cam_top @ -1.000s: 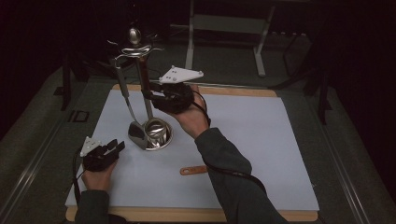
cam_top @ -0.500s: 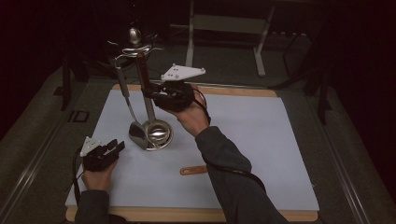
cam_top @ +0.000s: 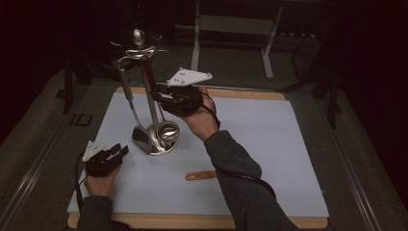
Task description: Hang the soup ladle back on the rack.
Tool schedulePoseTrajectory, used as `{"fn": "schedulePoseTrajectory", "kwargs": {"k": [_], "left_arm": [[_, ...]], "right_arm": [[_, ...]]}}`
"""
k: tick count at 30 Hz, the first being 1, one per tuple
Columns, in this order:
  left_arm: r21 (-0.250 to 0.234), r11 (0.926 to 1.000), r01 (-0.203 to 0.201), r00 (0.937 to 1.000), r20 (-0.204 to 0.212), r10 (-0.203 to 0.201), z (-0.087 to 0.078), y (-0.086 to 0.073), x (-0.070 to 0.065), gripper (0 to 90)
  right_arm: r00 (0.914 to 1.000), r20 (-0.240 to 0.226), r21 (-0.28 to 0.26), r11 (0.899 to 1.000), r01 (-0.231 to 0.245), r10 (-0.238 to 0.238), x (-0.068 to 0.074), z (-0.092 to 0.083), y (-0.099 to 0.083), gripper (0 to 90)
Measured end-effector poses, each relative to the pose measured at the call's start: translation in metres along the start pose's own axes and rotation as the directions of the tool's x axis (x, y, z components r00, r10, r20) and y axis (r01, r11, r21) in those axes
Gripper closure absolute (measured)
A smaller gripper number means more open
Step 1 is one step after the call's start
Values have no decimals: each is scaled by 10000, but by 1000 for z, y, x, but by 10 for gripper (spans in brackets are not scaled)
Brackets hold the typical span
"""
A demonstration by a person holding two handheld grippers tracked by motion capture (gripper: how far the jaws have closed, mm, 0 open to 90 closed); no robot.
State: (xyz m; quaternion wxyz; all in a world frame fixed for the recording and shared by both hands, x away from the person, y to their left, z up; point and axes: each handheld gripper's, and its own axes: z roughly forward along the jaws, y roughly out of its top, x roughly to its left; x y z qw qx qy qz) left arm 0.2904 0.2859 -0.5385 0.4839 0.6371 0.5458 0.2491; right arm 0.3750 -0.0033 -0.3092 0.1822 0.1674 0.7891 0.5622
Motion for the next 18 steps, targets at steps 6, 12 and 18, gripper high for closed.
{"fn": "schedulePoseTrajectory", "kwargs": {"k": [6, 12, 18], "left_arm": [[3, 10000, 22, 10000, -26, -22, 0, 0, 0, 614], [-5, 10000, 36, 10000, -32, -36, 0, 0, 0, 614], [-28, 10000, 48, 10000, -23, -49, 0, 0, 0, 614]], "right_arm": [[9989, 100, 114, 9989, 456, -457, 0, -5, -7, 659], [9977, 235, 296, 9976, 625, -632, -5, -9, -16, 655], [9800, 754, 1404, 9749, 1726, -1843, -6, -6, -27, 645]]}}
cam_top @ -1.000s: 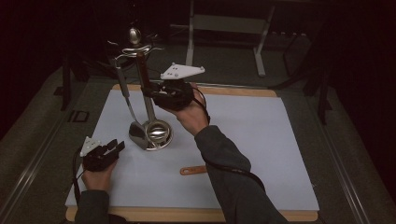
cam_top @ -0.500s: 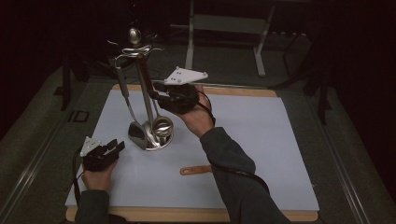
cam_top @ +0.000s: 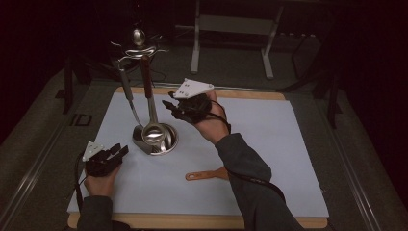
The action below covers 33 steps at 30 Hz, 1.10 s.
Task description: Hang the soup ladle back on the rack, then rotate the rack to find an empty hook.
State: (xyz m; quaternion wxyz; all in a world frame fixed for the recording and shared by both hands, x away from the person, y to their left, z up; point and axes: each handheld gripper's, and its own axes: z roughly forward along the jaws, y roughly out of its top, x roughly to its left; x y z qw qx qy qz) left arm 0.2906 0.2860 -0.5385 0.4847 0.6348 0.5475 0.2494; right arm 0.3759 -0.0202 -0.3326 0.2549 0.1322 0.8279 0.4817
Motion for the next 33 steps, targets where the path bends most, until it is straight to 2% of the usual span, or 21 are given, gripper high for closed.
{"fn": "schedulePoseTrajectory", "kwargs": {"k": [5, 11, 13, 15, 16, 17, 18, 21, 22, 23, 24, 25, 27, 28, 33], "left_arm": [[-58, 10000, 54, 10000, -2, -54, -2, 0, 0, 620], [-235, 9997, 10, 10000, 32, -10, -5, 0, 0, 634], [-867, 9961, 147, 9997, 225, -128, -15, 6, -4, 691], [-1204, 9927, -76, 9997, 220, 103, -21, 14, -10, 736], [-1204, 9927, -76, 9997, 220, 103, -21, 14, -10, 758], [-1700, 9850, -296, 9986, 387, 367, -30, 22, -19, 776], [-2001, 9790, -396, 9976, 473, 500, -35, 27, -24, 794], [-2680, 9625, -416, 9950, 769, 645, -46, 42, -34, 861], [-2680, 9625, -416, 9950, 769, 645, -46, 42, -34, 883], [-3188, 9475, -256, 9926, 1046, 620, -54, 53, -40, 898], [-3188, 9475, -256, 9926, 1046, 620, -54, 53, -40, 899], [-3741, 9271, -222, 9901, 1206, 723, -61, 67, -47, 900], [-4238, 9056, -159, 9865, 1409, 833, -67, 81, -54, 900], [-4238, 9056, -159, 9865, 1409, 833, -67, 81, -54, 900], [-5126, 8584, -187, 9766, 1747, 1256, -75, 118, -69, 900]], "right_arm": [[9971, 321, 752, 9950, 660, -686, 2, 6, -10, 641], [9968, 243, 1209, 9900, 725, -760, 1, 12, -21, 630], [9977, 239, 1452, 9876, 589, -630, -3, 15, -31, 617], [9984, 199, 1568, 9864, 488, -525, -5, 16, -36, 608], [9986, 197, 1636, 9855, 454, -492, -6, 16, -38, 605], [9990, 226, 1700, 9848, 348, -392, -7, 17, -41, 602], [9991, 229, 1696, 9850, 310, -354, -8, 17, -43, 601], [9996, 235, 1784, 9839, 123, -167, -9, 19, -51, 599], [9997, 212, 1824, 9832, 57, -98, -9, 19, -53, 599], [9997, 216, 1852, 9827, 24, -65, -9, 19, -55, 599], [9997, 216, 1852, 9827, 24, -65, -9, 19, -55, 599], [9998, 193, 1924, 9813, -19, -18, -10, 21, -60, 598], [9998, 188, 2011, 9795, -90, 53, -10, 22, -63, 596], [9998, 176, 2015, 9795, -86, 52, -10, 23, -65, 595], [9997, 73, 2152, 9762, -251, 241, -7, 28, -74, 589]]}}
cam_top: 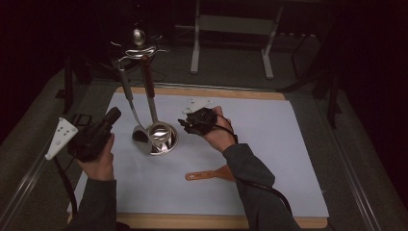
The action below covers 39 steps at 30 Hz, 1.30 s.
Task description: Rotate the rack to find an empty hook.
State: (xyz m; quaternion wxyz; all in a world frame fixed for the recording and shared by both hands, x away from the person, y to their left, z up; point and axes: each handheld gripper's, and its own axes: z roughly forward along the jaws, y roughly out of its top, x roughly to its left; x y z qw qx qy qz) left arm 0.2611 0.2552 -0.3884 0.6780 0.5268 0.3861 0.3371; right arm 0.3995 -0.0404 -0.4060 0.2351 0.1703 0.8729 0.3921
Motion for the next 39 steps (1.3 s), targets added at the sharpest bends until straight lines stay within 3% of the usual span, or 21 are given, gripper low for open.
{"fn": "schedulePoseTrajectory", "kwargs": {"k": [2, 3, 5, 6, 8, 9, 14, 20, 31, 35, 39], "left_arm": [[-112, 9999, -124, 9999, 64, 125, 3, 6, -2, 900], [-473, 9983, -330, 9989, 311, 344, 12, 23, -9, 900], [-590, 9975, -395, 9985, 345, 416, 15, 28, -11, 900], [-863, 9945, -590, 9970, 450, 631, 21, 40, -16, 900], [-863, 9945, -590, 9970, 450, 631, 21, 40, -16, 900], [-1220, 9881, -942, 9939, 459, 1004, 32, 59, -23, 900], [-1515, 9824, -1091, 9931, 265, 1144, 46, 77, -25, 900], [-1649, 9808, -1045, 9942, 77, 1072, 52, 82, -22, 899], [-1392, 9845, -1066, 9943, -220, 1046, 59, 83, -15, 898], [-1393, 9844, -1071, 9942, -240, 1048, 60, 83, -13, 899], [-1399, 9840, -1099, 9939, -277, 1071, 59, 83, -14, 899]], "right_arm": [[10000, 0, 0, 10000, 0, 0, 0, 0, 0, 589], [10000, -69, 99, 9999, -55, 56, 1, 3, -4, 585], [9999, -110, 104, 9999, -131, 132, 2, 5, -7, 582], [9998, -136, 149, 9998, -147, 149, 2, 6, -9, 580], [9998, -153, 129, 9998, -138, 140, 2, 6, -10, 580], [9997, -186, 219, 9996, -181, 185, 3, 7, -14, 575], [9993, -205, 308, 9991, -307, 313, 2, 7, -21, 570], [9990, -170, 341, 9986, -397, 403, -1, 5, -25, 556], [9980, -242, 399, 9975, -581, 591, 0, 10, -28, 565], [9932, -684, 457, 9948, -909, 939, 3, 22, -31, 720], [9809, -1148, 542, 9870, -1515, 1569, 6, 34, -33, 866]]}}
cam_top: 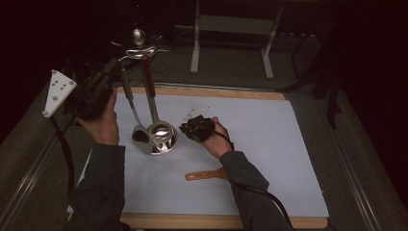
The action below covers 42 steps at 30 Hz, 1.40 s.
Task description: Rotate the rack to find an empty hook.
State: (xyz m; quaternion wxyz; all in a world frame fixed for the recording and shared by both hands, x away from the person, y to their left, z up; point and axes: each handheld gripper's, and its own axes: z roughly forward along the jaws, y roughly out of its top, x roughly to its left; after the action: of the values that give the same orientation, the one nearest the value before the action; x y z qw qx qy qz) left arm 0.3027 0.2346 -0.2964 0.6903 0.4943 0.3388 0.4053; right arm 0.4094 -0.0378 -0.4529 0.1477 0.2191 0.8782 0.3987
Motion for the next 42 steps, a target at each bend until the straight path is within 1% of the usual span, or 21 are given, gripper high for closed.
{"fn": "schedulePoseTrajectory", "kwargs": {"k": [2, 4, 9, 10, 11, 13, 16, 20, 21, 25, 27, 29, 31, 36, 42], "left_arm": [[-20, 10000, -5, 10000, -6, 5, 0, 0, 0, 898], [-54, 10000, -8, 10000, 6, 8, 0, 1, -1, 897], [-97, 9999, -75, 10000, -1, 75, 2, 2, -2, 894], [-97, 9999, -75, 10000, -1, 75, 2, 2, -2, 894], [-86, 9999, -137, 9999, -19, 137, 2, 3, -3, 894], [-117, 9998, -163, 9999, -24, 162, 3, 3, -3, 895], [-131, 9998, -160, 9999, -46, 159, 4, 3, -4, 895], [-141, 9997, -181, 9998, -56, 181, 4, 3, -4, 895], [-146, 9997, -181, 9998, -52, 180, 4, 3, -4, 895], [-146, 9997, -174, 9998, -43, 173, 4, 3, -3, 895], [-142, 9998, -171, 9998, -52, 170, 4, 3, -4, 895], [-125, 9998, -178, 9998, -38, 177, 4, 3, -4, 891], [-131, 9998, -147, 9999, -28, 147, 4, 3, -4, 890], [-130, 9998, -127, 9999, -16, 127, 4, 3, -4, 891], [-155, 9998, -98, 9999, -91, 97, 5, 2, -5, 896]], "right_arm": [[9994, -183, 2, 9996, -282, 282, 0, 8, -2, 885], [9980, -319, 124, 9985, -539, 543, 1, 16, -5, 893], [9929, -507, 559, 9929, -1047, 1075, 0, 37, -15, 897], [9929, -507, 559, 9929, -1047, 1075, 0, 37, -15, 897], [9900, -589, 766, 9893, -1239, 1285, 0, 45, -18, 898], [9870, -593, 948, 9851, -1432, 1492, 1, 51, -21, 898], [9864, -591, 1178, 9823, -1459, 1536, 3, 60, -25, 898], [9862, -578, 1267, 9810, -1469, 1551, 6, 65, -26, 898], [9846, -603, 1366, 9784, -1549, 1643, 7, 68, -28, 899], [9854, -610, 1537, 9770, -1481, 1590, 10, 73, -30, 899], [9861, -593, 1606, 9764, -1441, 1553, 11, 75, -30, 899], [9840, -621, 1546, 9756, -1559, 1671, 11, 76, -31, 899], [9837, -601, 1546, 9751, -1587, 1697, 10, 76, -31, 899], [9867, -582, 1652, 9762, -1402, 1515, 11, 77, -29, 900], [9846, -612, 1726, 9733, -1514, 1640, 10, 77, -28, 900]]}}
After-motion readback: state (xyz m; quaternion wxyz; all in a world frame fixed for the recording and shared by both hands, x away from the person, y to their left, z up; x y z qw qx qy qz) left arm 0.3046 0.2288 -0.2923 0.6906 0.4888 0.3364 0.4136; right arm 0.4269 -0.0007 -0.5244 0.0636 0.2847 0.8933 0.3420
